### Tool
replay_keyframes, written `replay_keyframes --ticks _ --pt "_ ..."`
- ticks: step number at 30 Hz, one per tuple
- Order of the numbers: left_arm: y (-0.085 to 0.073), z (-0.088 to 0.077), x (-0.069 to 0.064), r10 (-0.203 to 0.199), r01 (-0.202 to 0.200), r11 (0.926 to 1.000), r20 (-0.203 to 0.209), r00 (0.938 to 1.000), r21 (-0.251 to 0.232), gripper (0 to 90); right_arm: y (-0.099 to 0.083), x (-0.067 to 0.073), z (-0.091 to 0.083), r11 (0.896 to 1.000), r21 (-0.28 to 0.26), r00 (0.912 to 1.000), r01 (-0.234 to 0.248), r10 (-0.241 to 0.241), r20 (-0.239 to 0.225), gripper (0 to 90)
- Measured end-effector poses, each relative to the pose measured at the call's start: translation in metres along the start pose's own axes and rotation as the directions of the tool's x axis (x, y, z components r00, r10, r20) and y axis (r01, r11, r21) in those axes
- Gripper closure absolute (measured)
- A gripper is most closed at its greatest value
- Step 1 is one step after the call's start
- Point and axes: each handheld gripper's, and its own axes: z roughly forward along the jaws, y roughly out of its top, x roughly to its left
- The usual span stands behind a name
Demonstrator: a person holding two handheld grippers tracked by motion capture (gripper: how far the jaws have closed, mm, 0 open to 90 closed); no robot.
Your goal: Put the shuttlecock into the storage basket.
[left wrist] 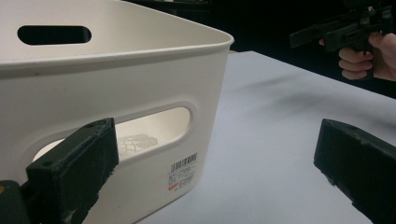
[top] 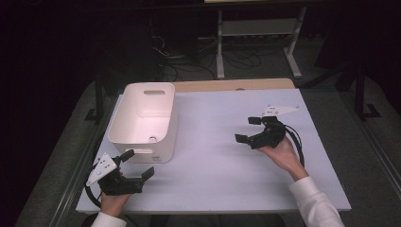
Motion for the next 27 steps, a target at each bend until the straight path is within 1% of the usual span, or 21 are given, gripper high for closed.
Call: replay_keyframes --ticks 2,8,13,18,19,20,22,27 --pt "0.000 0.000 0.000 0.000 0.000 1.0000 0.003 1.0000 -0.002 0.0 -0.003 0.000 -0.003 1.000 0.005 1.0000 0.003 -0.003 0.008 0.0" --pt "0.000 0.000 0.000 0.002 -0.002 1.0000 0.002 1.0000 -0.004 0.0 -0.010 0.000 -0.011 1.000 -0.011 0.9997 0.005 -0.005 0.023 0.0" --pt "0.000 0.000 0.000 0.004 -0.004 1.0000 0.001 1.0000 -0.003 0.0 -0.014 0.001 -0.016 1.000 -0.013 0.9996 0.006 -0.006 0.028 0.0" --pt "0.000 -0.001 0.000 0.007 -0.007 1.0000 0.001 1.0000 -0.001 0.0 -0.019 0.001 -0.023 1.000 -0.026 0.9994 0.005 -0.004 0.035 0.0" --pt "0.000 0.000 0.000 0.001 -0.001 1.0000 0.003 1.0000 -0.009 0.0 -0.020 0.000 -0.025 0.999 -0.031 0.9993 0.008 -0.007 0.037 0.0" --pt "0.000 0.000 0.000 -0.002 0.002 0.9999 0.004 1.0000 -0.012 0.0 -0.021 0.000 -0.027 1.000 -0.027 0.9991 0.001 0.000 0.042 0.0" --pt "0.000 -0.001 0.000 0.000 0.000 0.9999 0.003 1.0000 -0.011 0.0 -0.023 -0.002 -0.031 0.999 -0.039 0.9987 -0.001 0.003 0.050 0.0" --pt "0.000 0.000 0.000 -0.001 0.001 0.9999 0.003 1.0000 -0.011 0.0 -0.030 -0.004 -0.041 0.999 -0.049 0.9968 -0.003 0.007 0.080 0.0"
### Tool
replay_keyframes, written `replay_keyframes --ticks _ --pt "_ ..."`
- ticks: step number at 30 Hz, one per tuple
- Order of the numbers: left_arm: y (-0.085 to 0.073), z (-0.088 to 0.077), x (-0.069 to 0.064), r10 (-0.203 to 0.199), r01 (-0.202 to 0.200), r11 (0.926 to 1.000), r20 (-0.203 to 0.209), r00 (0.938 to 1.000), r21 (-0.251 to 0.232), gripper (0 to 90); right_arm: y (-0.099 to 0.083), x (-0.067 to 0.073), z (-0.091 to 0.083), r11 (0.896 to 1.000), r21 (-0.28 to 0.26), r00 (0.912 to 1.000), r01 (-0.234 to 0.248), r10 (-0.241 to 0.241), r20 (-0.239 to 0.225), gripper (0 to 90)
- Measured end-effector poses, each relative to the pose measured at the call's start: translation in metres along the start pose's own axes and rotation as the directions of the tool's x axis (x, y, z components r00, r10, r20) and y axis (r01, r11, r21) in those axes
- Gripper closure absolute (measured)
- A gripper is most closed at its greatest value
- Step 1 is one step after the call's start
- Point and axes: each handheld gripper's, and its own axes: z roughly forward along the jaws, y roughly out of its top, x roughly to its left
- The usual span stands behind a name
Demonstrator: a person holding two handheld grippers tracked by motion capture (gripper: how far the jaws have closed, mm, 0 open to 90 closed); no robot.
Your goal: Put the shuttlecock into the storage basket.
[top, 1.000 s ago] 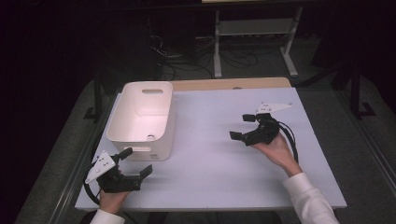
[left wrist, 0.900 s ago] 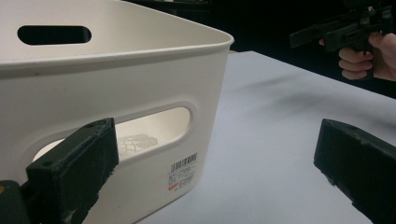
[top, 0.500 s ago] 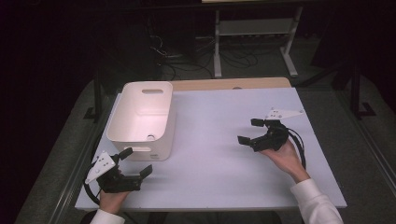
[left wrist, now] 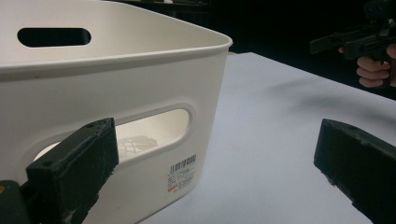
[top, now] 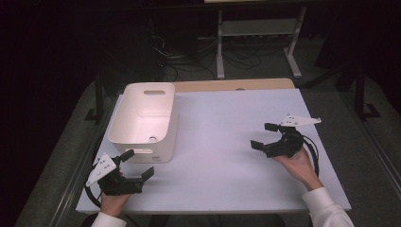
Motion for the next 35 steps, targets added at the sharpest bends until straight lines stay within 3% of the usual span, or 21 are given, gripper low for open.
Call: replay_keyframes --ticks 13,23,35 --pt "0.000 0.000 0.001 0.008 -0.008 0.9999 0.001 1.0000 0.010 0.0 -0.013 -0.001 -0.023 1.000 -0.019 0.9986 0.000 0.001 0.053 0.0" --pt "0.000 0.000 0.000 0.000 0.000 1.0000 0.003 1.0000 0.001 0.0 -0.025 -0.003 -0.033 1.000 0.001 0.9961 -0.010 0.010 0.088 0.0" --pt "0.000 0.000 0.001 0.013 -0.013 0.9998 0.004 0.9999 0.015 0.0 -0.034 -0.005 -0.044 1.000 -0.013 0.9935 -0.025 0.026 0.111 0.0"
